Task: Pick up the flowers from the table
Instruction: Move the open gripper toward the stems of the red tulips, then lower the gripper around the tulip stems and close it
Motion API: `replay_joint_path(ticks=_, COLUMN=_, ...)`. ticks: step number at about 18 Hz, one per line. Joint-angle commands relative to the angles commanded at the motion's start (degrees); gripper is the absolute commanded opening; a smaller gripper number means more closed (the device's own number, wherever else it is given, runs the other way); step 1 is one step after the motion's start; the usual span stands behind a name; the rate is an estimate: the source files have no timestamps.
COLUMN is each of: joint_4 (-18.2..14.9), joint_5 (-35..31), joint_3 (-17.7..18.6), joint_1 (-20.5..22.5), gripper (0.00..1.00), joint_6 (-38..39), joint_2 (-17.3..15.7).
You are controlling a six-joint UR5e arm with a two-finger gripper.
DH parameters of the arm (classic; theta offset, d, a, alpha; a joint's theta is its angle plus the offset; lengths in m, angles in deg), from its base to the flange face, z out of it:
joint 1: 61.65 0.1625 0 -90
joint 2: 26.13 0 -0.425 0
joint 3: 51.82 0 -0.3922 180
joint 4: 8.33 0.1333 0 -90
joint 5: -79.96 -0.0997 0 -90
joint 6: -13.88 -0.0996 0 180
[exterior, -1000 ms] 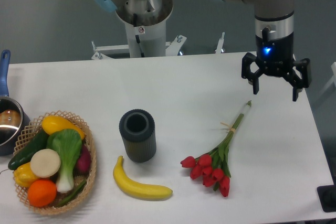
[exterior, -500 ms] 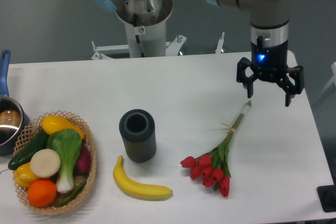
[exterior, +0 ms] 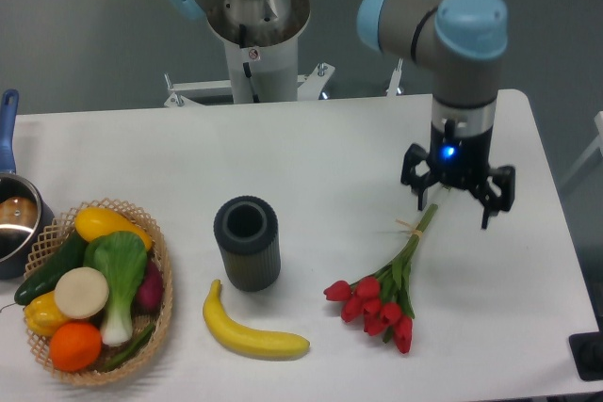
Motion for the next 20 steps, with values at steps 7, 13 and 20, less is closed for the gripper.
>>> replay_joint_path(ticks=7, joint_4=0.17, joint_5=-0.17, joint_3=0.7, joint_1=0.43, gripper=1.0, joint_6=-0.88, joint_2=4.49)
replay_joint_path(ticks=13, joint_4=0.18, joint_5=-0.35, joint_3=2.81, joint_1=1.32, gripper=1.0, joint_6=-5.8, joint_2=6.42)
replay_joint_path(ticks=20, joint_4=0.18, joint_5=-0.35, joint_3=4.57, joint_1=1.41, gripper=1.0, joint_6=-5.8, joint_2=7.57)
